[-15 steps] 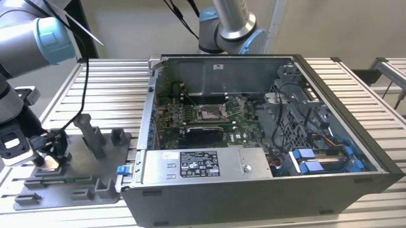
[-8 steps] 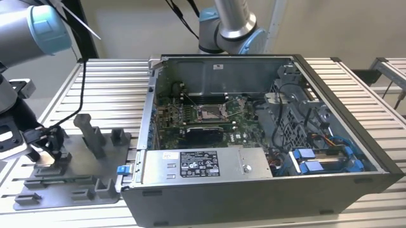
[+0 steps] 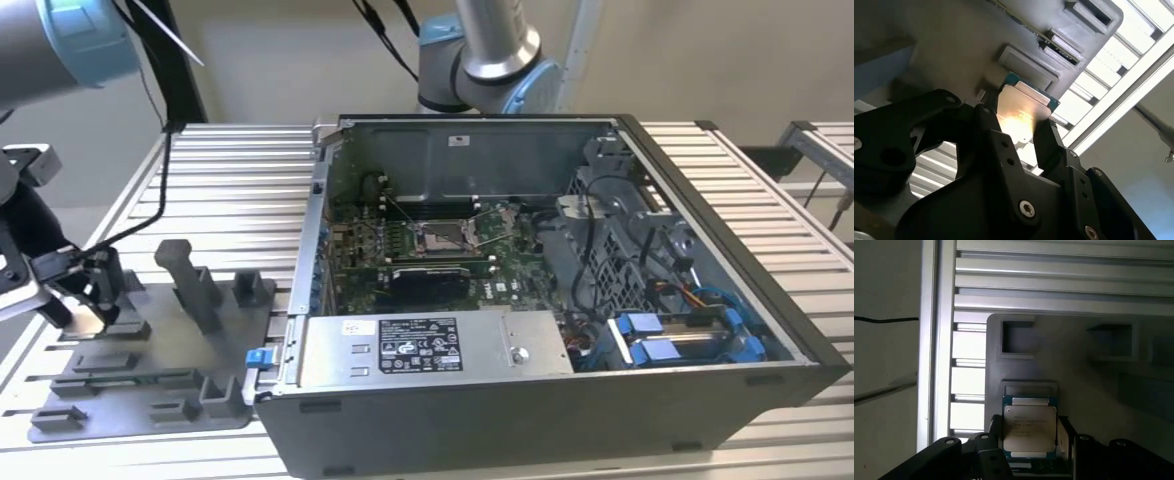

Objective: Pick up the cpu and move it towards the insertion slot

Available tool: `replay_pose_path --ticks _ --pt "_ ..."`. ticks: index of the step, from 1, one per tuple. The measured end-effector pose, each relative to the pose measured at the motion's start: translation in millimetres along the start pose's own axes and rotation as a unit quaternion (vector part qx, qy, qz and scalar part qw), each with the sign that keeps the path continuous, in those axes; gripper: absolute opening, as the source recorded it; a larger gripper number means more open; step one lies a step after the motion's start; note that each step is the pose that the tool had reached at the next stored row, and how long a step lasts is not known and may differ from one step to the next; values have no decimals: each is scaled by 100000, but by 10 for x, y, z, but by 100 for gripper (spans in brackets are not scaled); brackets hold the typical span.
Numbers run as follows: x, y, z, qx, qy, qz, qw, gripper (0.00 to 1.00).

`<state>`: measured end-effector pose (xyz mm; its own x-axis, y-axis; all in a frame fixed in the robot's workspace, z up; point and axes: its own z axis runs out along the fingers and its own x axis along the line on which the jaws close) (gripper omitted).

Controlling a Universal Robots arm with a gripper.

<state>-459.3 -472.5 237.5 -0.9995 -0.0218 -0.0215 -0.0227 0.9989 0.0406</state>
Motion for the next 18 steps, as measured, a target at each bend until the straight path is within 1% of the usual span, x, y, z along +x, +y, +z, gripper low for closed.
replay_pose_path --ticks 7,18 --pt "-5 10 -249 -2 77 5 100000 0" --pt "-16 35 -745 -2 83 3 100000 0"
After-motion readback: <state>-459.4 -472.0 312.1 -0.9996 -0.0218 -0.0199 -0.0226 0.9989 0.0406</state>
